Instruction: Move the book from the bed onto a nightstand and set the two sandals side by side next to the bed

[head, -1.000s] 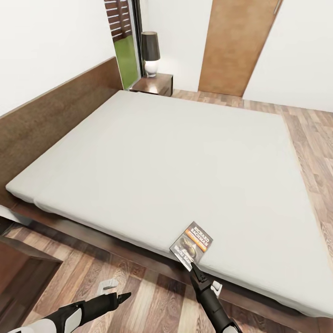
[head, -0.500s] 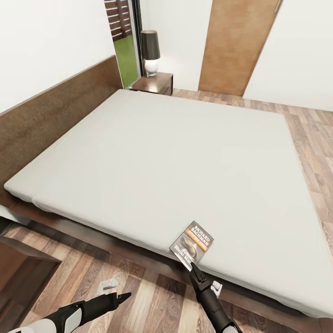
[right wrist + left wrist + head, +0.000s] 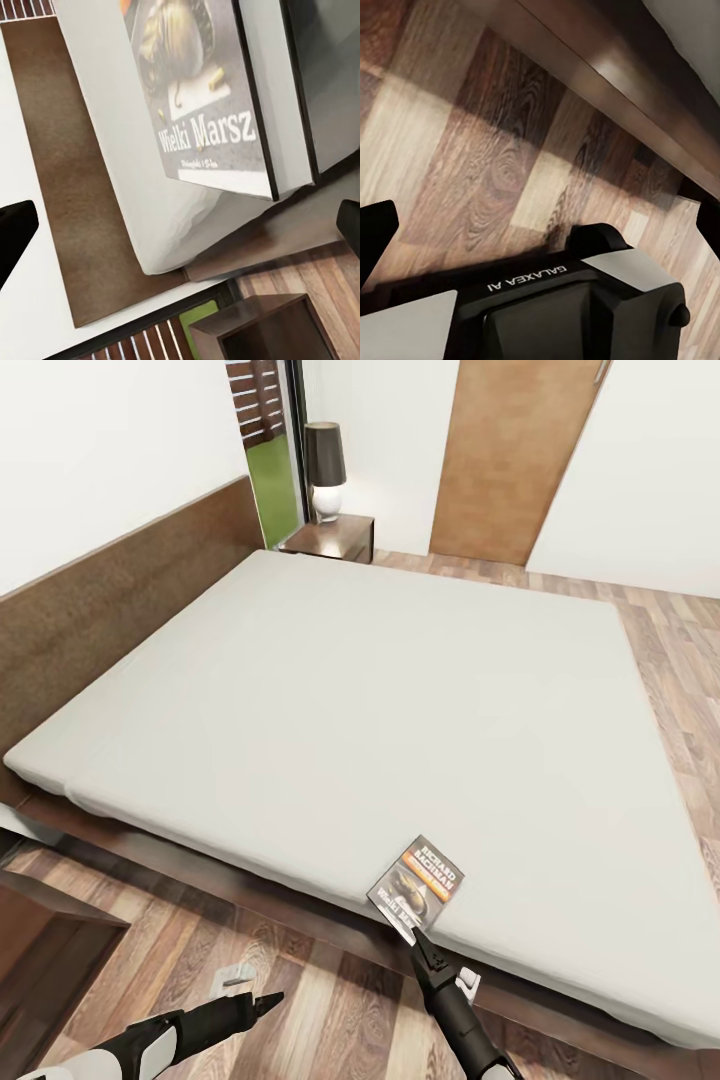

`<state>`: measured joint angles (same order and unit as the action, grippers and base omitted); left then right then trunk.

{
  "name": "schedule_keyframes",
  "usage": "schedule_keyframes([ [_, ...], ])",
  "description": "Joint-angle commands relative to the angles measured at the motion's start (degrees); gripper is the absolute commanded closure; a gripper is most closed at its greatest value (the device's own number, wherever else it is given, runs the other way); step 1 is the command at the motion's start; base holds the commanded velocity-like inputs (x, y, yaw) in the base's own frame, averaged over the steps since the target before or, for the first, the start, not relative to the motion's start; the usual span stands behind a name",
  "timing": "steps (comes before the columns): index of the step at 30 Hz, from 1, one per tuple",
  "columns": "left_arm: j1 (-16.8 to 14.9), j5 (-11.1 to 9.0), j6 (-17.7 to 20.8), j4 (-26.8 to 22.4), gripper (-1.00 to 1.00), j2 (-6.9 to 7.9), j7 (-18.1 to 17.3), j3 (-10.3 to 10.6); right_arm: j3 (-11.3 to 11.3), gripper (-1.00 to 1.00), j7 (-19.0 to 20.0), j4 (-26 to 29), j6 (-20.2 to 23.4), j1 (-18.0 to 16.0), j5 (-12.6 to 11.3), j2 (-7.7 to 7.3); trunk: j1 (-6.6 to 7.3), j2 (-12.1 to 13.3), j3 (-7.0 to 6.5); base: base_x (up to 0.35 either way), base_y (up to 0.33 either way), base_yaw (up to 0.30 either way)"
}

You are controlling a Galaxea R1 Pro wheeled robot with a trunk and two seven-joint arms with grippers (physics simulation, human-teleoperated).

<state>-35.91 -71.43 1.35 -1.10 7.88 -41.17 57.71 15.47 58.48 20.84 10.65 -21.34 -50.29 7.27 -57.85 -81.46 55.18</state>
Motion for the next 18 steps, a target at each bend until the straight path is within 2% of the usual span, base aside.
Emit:
schedule_keyframes([
  [1,-0.02,-0.55,0.14,-0.06,-1.0,0.03,-0.14,0.47,0.09,-1.0,0.15,-0.01,0.6,-0.02,-0.43,0.02,0.0,-0.02,0.03,0.0,0.0,0.0],
  [18,-0.03,-0.55,0.14,-0.05,-1.0,0.03,-0.14,0.47,0.09,-1.0,0.15,-0.01,0.6,-0.02,-0.43,0.0,-3.73,-6.83,3.08,0.0,0.0,0.0],
])
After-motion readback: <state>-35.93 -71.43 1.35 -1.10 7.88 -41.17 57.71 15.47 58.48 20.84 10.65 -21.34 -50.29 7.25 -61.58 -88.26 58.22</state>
